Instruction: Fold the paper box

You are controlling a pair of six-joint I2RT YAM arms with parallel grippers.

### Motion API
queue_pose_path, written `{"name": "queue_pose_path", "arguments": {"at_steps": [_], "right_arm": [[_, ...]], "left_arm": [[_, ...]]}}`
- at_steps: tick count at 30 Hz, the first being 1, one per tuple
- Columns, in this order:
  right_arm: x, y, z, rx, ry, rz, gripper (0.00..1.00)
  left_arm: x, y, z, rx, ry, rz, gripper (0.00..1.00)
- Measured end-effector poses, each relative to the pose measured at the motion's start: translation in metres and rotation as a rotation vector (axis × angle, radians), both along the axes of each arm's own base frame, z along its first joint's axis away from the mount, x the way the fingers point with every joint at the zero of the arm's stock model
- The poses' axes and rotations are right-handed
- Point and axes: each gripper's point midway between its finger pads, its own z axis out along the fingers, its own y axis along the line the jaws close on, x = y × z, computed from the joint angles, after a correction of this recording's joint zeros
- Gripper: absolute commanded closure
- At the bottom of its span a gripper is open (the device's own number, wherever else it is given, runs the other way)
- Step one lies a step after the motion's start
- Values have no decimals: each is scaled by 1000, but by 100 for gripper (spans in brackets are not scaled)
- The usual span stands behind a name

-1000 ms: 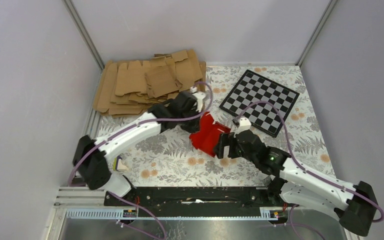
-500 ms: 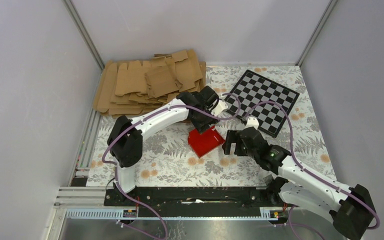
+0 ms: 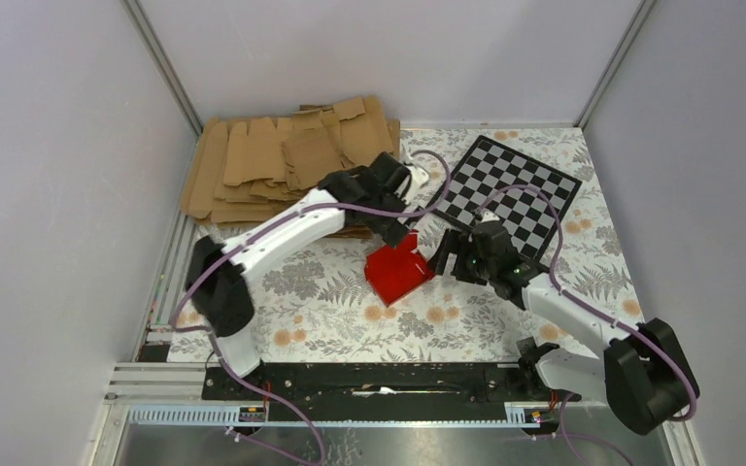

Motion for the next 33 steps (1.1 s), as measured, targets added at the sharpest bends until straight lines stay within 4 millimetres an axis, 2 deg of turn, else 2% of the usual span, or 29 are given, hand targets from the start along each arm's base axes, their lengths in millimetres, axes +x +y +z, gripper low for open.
{"name": "queue_pose_path", "arguments": {"at_steps": [2,4,7,9,12,13,18,21,24,27,33], "right_arm": [[11,1,2,30,5,-17,11],[22,3,5,61,4,-22,16],[35,7,8,92,3,-21,26],[41,11,7,98,6,-12,28],[49,17,2,101,20,6,31],[51,18,-1,106,26,10,33],[56,17,-18,121,71,10,39],[59,17,-27,128,91,3,42],[61,24,-35,158,120,23,50],[57,31,-45,187,168,50,53],[45,40,-47,262,185,86,55]], "left_arm": [[0,13,20,-65,-52,92,1],[-7,29,42,-157,-90,179,1],[-34,46,63,-320,-86,272,1],[-54,52,63,-416,-42,318,2],[-82,55,39,-524,64,391,4],[-94,59,23,-544,109,422,4],[-134,80,-28,-575,246,555,6],[-141,76,-40,-616,300,591,16],[-142,63,-47,-684,347,590,28],[-145,55,-56,-728,388,588,31],[-140,44,-63,-763,403,591,37]]}}
